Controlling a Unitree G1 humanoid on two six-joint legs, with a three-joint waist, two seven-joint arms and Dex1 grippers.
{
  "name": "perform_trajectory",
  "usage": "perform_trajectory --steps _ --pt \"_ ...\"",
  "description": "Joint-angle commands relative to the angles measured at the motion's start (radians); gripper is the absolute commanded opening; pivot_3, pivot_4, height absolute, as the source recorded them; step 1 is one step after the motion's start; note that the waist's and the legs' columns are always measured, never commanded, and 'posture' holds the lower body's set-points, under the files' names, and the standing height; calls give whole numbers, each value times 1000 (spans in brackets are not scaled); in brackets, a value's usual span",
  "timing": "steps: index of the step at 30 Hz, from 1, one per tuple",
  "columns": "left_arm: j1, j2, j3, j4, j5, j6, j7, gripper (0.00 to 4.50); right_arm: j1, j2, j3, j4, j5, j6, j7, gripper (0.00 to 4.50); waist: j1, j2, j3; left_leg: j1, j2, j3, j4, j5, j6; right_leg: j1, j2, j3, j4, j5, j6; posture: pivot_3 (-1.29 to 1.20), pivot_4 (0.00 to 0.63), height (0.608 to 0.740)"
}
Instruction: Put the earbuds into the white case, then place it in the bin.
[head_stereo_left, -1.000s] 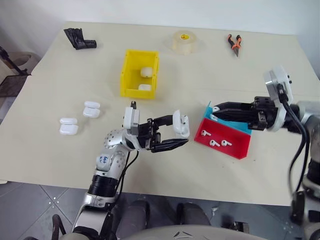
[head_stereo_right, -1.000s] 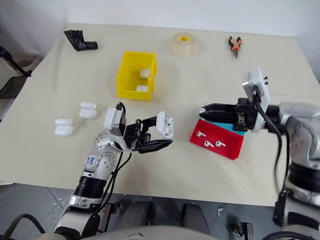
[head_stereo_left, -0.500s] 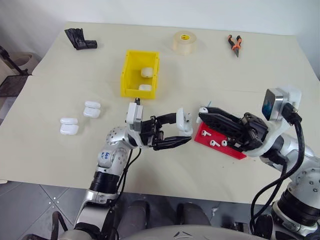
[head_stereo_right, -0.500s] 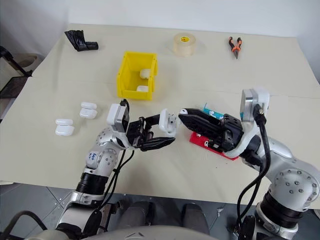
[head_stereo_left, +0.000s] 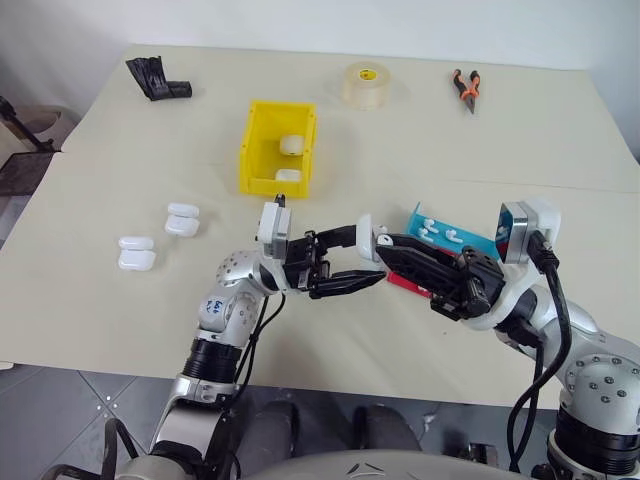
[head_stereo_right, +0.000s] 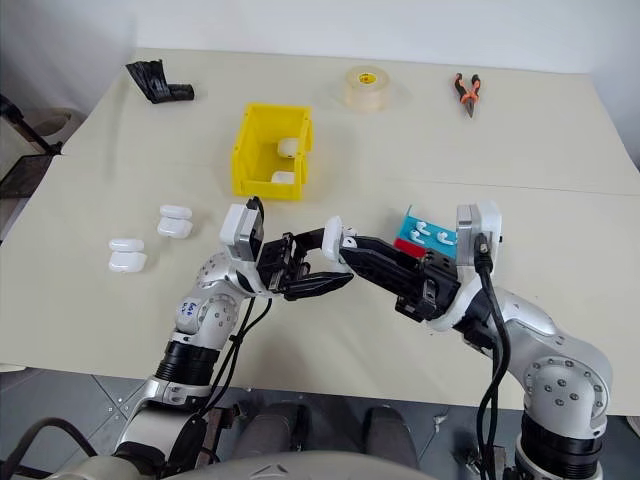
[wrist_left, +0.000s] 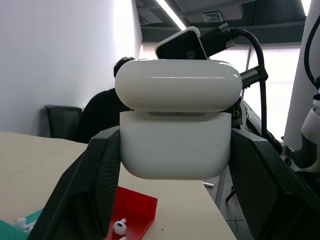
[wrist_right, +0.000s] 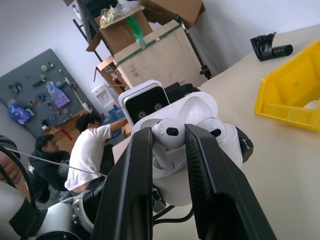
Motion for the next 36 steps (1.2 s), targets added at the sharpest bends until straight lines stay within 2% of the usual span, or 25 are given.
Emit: perform_trajectory --steps 1,5,8,13,16,17,20,22,23,31,36 --pt "-12 -9 5 -31 -24 -9 -3 2825 32 -45 40 4 11 -4 19 557 0 0 0 0 0 0 0 0 0 0 0 0 0 0 0 0 150 740" --pt "-15 -13 7 -26 -22 -15 -3 2825 45 -103 65 -1 58 7 19 1850 1 0 0 0 0 0 0 0 0 1 0 0 -1 0 0 0 150 740" --pt "-17 -13 7 -24 -19 -19 -6 2825 37 -138 61 -7 0 -46 47 2818 1 0 0 0 0 0 0 0 0 1 0 0 -2 0 0 0 150 740" --pt "-33 35 17 -26 10 -27 -8 2825 22 -270 -33 53 5 -64 103 2818 5 0 0 0 0 0 0 0 1 2 0 -1 -4 0 0 0 150 740" --pt "-87 102 -3 9 147 -90 52 2825 -7 -362 -57 82 -2 -57 141 2260 4 0 0 0 0 0 0 0 1 2 0 -1 -6 0 0 0 150 740" --pt "-110 133 -23 22 208 -124 60 2825 -18 -392 -58 86 -2 -52 161 1887 4 0 0 0 0 0 0 0 1 2 0 -1 -6 0 0 0 150 740" --pt "-154 177 -55 44 266 -204 22 2825 -53 -446 -43 101 5 -41 187 835 3 0 0 0 1 2 -1 0 1 2 1 -3 -6 0 0 0 150 740" --pt "-192 231 -120 63 375 -249 12 2825 -112 -470 18 83 -29 -47 224 145 4 0 0 0 1 2 -1 0 1 2 1 -4 -6 0 0 0 150 740" --pt "-205 250 -143 72 418 -263 16 2825 -136 -473 40 76 -41 -51 239 11 2 0 0 0 0 2 -1 0 1 2 1 -4 -7 0 0 0 150 740" --pt "-194 215 -203 19 423 -187 58 2825 -346 -380 214 113 -65 -9 164 11 5 -1 0 -2 1 0 0 0 1 1 0 -3 -7 0 0 0 150 740" --pt "-165 210 -194 -35 396 -128 69 2825 -319 -384 265 142 -164 -19 196 11 5 -1 0 -4 0 -4 0 0 1 1 -1 -2 -6 0 0 0 150 740"
